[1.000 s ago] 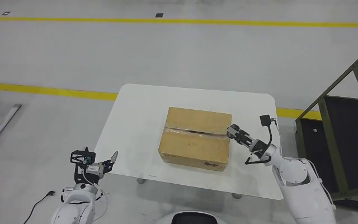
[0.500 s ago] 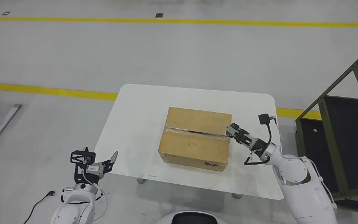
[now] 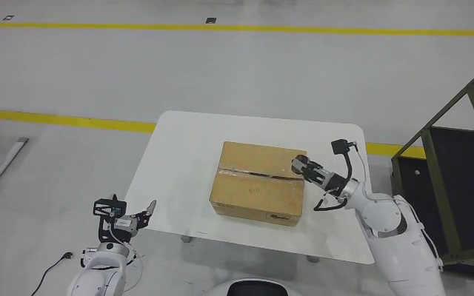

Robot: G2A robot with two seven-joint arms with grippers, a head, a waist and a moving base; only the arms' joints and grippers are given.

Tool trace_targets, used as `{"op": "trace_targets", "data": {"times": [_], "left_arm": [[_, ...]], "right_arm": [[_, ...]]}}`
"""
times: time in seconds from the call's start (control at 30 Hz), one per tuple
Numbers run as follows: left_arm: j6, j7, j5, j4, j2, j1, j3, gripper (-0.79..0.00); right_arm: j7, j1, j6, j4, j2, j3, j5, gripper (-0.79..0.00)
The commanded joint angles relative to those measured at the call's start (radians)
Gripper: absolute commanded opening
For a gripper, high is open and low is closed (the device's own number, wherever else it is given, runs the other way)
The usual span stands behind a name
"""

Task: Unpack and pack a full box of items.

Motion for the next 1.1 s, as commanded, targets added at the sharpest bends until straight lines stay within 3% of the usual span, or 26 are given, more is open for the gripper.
{"op": "trace_targets", "data": {"times": [0.0,0.13,0.37,0.83,1.07], "left_arm": [[0.0,0.0,0.0,0.0,0.0,0.0,0.0,0.0],[0.0,0.0,0.0,0.0,0.0,0.0,0.0,0.0],[0.0,0.0,0.0,0.0,0.0,0.0,0.0,0.0],[0.0,0.0,0.0,0.0,0.0,0.0,0.0,0.0],[0.0,0.0,0.0,0.0,0.0,0.0,0.0,0.0]], "right_arm": [[-0.002,0.029,0.052,-0.005,-0.004,-0.026,-0.011,-0.785],[0.028,0.102,0.12,0.004,-0.012,-0.086,-0.022,-0.785],[0.077,0.254,0.148,0.087,-0.033,-0.212,-0.044,-0.785],[0.075,0.246,0.13,0.068,-0.033,-0.216,-0.051,-0.785],[0.085,0.306,0.122,0.085,-0.044,-0.265,-0.03,-0.785]]}}
